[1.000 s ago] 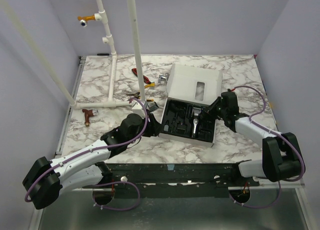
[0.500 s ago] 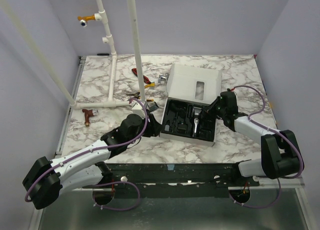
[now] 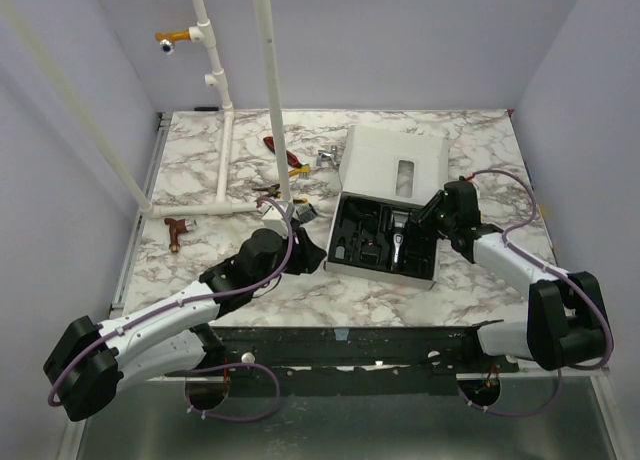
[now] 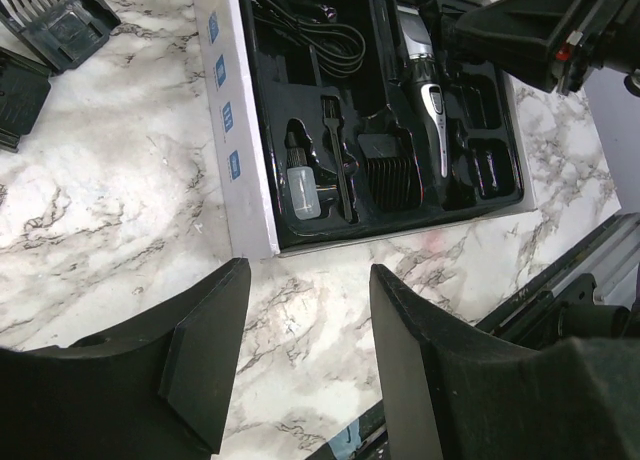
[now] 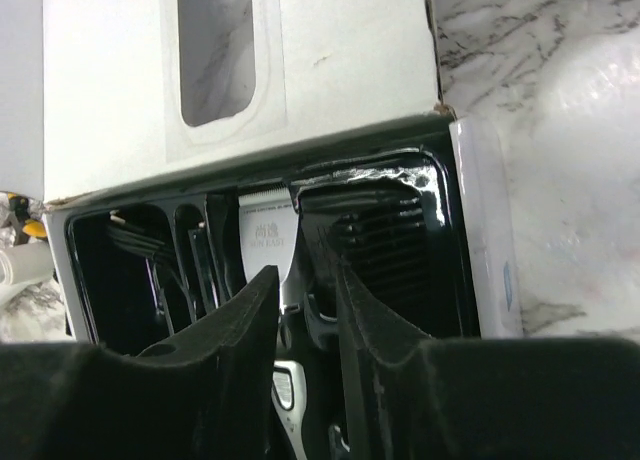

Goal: Sort the hair-cutting tools
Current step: Adjust the haircut tool in the storage box, then move the haircut tool to the center of the board.

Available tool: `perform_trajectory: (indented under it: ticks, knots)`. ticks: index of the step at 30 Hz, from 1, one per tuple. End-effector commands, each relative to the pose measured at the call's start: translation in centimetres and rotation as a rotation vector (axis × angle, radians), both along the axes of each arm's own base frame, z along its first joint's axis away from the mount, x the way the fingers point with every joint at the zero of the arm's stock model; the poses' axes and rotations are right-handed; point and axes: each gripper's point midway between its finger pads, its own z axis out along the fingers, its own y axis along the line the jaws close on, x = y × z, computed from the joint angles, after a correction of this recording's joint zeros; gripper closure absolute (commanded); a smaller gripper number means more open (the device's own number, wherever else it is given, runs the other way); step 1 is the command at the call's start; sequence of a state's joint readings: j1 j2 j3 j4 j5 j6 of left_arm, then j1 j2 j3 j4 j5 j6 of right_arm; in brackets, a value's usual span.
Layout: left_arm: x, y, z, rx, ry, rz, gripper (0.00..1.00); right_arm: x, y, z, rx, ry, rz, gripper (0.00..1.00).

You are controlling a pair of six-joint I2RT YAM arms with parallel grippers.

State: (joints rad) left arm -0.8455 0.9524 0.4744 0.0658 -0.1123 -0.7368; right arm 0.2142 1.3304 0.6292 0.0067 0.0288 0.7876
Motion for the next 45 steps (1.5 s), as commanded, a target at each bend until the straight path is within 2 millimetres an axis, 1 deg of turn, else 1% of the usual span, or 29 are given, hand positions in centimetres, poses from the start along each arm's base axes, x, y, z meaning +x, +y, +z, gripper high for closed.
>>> perform_trajectory:
  ticks: [1,4,8,11,13,15,17,19,21,23,27,28,29,32,35,38,41,45]
  knots:
    - [0.3,0.1,0.9,-0.016,-0.028,0.001,0.47,-1.7,-0.9,1.5,-0.026,0.058,-0.006,0.64]
    - [0.5,0.0,1.0,-0.015,-0.030,0.004,0.47,-1.5,-1.2,3.9,-0.030,0.022,-0.026,0.60]
    - [0.7,0.2,0.9,-0.013,-0.026,0.007,0.47,-2.5,-2.7,5.0,-0.067,-0.012,-0.082,0.59]
    - [0.7,0.3,0.8,-0.007,-0.025,0.008,0.47,-3.8,-4.2,4.5,-0.107,-0.019,-0.138,0.58]
    - [0.9,0.4,0.8,-0.008,-0.024,0.010,0.47,-4.5,-5.0,3.7,-0.130,-0.009,-0.165,0.56]
    - [1.2,0.7,0.8,-0.008,-0.023,0.017,0.47,-5.1,-5.3,3.0,-0.138,0.009,-0.177,0.56]
    - [1.6,1.2,0.8,0.000,-0.019,0.033,0.47,-5.6,-5.1,2.4,-0.125,0.024,-0.169,0.56]
    - [2.3,2.1,0.5,0.016,-0.005,0.070,0.47,-5.8,-4.4,2.1,-0.095,0.028,-0.149,0.56]
    - [3.0,3.3,-0.3,0.026,0.026,0.117,0.47,-5.7,-3.6,2.7,-0.054,0.001,-0.117,0.56]
    - [3.7,4.3,-1.1,0.037,0.059,0.164,0.47,-5.6,-2.7,3.8,-0.013,-0.049,-0.076,0.56]
    - [5.1,5.2,-2.8,0.068,0.114,0.241,0.47,-5.8,-1.3,6.1,0.047,-0.141,-0.004,0.55]
    - [5.5,5.5,-3.3,0.084,0.123,0.267,0.47,-5.9,-1.3,6.3,0.049,-0.152,0.002,0.55]
    - [6.0,5.8,-3.7,0.094,0.130,0.298,0.47,-6.2,-0.7,6.4,0.069,-0.154,0.032,0.55]
    - [7.3,6.8,-5.0,0.125,0.160,0.374,0.47,-6.8,-0.1,6.1,0.089,-0.144,0.068,0.55]
    - [8.9,7.2,-5.8,0.167,0.162,0.424,0.47,-7.3,0.2,5.5,0.099,-0.136,0.087,0.55]
    - [10.4,7.3,-6.2,0.224,0.148,0.449,0.48,-7.7,0.5,5.1,0.111,-0.135,0.108,0.55]
    - [11.9,7.5,-6.1,0.258,0.116,0.480,0.48,-8.2,0.9,4.9,0.124,-0.144,0.131,0.56]
    - [13.7,7.2,-6.0,0.317,0.089,0.486,0.52,-8.6,1.1,5.4,0.135,-0.175,0.149,0.56]
